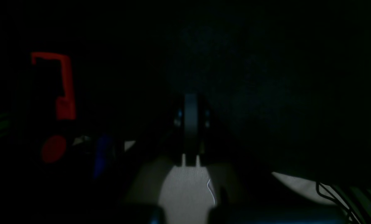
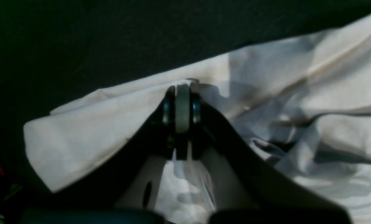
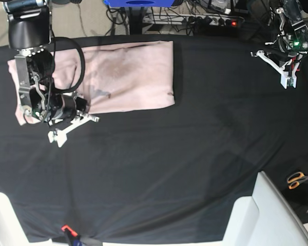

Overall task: Fold the T-shirt properly
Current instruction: 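Grasp the folded shirt's end with the right gripper and tuck it under, then release the shirt and raise the right gripper off it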

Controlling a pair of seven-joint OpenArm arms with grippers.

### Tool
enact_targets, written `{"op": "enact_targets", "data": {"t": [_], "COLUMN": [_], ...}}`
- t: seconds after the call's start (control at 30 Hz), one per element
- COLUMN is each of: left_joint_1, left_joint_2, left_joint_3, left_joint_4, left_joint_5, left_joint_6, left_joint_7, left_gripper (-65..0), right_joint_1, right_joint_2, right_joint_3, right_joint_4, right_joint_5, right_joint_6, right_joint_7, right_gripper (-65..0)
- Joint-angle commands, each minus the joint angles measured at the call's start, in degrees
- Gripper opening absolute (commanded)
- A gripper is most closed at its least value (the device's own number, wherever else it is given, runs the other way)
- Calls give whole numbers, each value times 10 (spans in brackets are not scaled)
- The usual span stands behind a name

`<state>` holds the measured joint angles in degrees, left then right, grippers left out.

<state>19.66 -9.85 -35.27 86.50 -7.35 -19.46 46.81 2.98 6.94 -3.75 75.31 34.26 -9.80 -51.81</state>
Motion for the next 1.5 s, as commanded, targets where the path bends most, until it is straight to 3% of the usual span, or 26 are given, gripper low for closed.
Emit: {"op": "enact_targets", "data": {"t": [0.0, 0.2, 0.43, 0.57, 0.67, 0.73, 0.8, 0.87, 0.93, 1.0, 1.07, 1.17, 1.23, 1.3, 1.47], "left_joint_1": [-1, -1, -32, -63, -76, -72, -70, -56, -49, -43, -32, 2, 18, 33, 41], "left_joint_2": [-8, -17, -28, -25, -29, -29, -32, -35, -34, -34, -37, -37, -36, -36, -36], "left_joint_3": [-3, 56, 103, 103, 103, 97, 96, 90, 72, 47, 21, -12, -21, -25, -25], "left_joint_4": [9, 9, 12, 15, 11, 11, 9, 4, -4, -9, -16, -15, -15, -15, -15], "left_joint_5": [-2, -2, -4, -18, -100, -161, -191, -170, -135, -95, -65, -15, 8, 30, 42], "left_joint_6": [3, 3, 3, -9, -65, -97, -106, -99, -93, -94, -94, -93, -92, -92, -92], "left_joint_7": [-6, -6, -6, -6, -2, -1, -4, -6, -6, -6, -18, -82, -114, -133, -136], "left_gripper": [-650, -650, -650, -466, -374, -352, -354, -367, -436, -559, -650, -650, -650, -650, -650], "right_joint_1": [9, 5, -13, -53, -97, -126, -149, -155, -153, -134, -121, -109, -107, -107, -116], "right_joint_2": [1, 1, 2, 2, 1, 4, 25, 44, 50, 50, 51, 51, 51, 46, 36], "right_joint_3": [2, 2, 26, 63, 106, 115, 116, 121, 166, 236, 300, 415, 473, 506, 536], "right_joint_4": [8, 7, 31, 116, 195, 234, 251, 245, 214, 174, 131, 62, 25, -4, -61], "right_joint_5": [2, 2, 4, 2, 2, -1, -2, -1, 5, 6, 22, 97, 127, 135, 136], "right_joint_6": [3, 0, -2, -2, -1, 1, 1, 1, 1, 3, 33, 182, 258, 287, 295], "right_joint_7": [4, 1, 1, 6, 39, 75, 101, 116, 120, 117, 107, 77, 56, 38, 38], "right_gripper": [-650, -635, -413, -399, -399, -399, -399, -393, -392, -392, -378, -308, -293, -291, -291]}}
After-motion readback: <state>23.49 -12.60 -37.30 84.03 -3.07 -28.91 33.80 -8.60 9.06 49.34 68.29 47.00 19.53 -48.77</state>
